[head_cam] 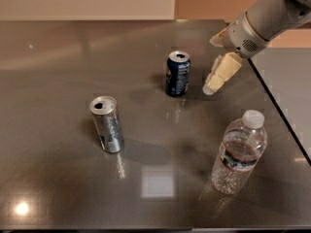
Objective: Move pepsi can near water bottle
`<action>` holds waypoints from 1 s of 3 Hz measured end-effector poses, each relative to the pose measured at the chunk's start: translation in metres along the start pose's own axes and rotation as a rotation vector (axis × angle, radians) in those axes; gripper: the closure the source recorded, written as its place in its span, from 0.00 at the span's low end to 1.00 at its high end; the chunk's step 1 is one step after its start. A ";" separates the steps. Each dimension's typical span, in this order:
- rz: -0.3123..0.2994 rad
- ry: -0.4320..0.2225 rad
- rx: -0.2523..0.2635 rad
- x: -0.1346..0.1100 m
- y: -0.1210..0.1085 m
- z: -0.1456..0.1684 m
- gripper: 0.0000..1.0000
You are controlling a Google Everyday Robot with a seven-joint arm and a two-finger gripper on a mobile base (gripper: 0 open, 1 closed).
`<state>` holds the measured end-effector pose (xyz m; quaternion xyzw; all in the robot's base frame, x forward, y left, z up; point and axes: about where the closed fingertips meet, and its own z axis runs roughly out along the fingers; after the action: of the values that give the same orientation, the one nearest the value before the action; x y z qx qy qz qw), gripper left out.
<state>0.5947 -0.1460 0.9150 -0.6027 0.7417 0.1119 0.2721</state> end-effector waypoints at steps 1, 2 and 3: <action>0.011 -0.057 -0.025 -0.016 -0.011 0.027 0.00; 0.011 -0.106 -0.050 -0.031 -0.014 0.044 0.00; 0.009 -0.145 -0.063 -0.045 -0.015 0.055 0.00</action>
Offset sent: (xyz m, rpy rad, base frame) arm 0.0406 0.0651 -0.0203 0.1691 0.0258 0.0548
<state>0.6295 -0.0855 0.8963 -0.5980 0.7187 0.1796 0.3058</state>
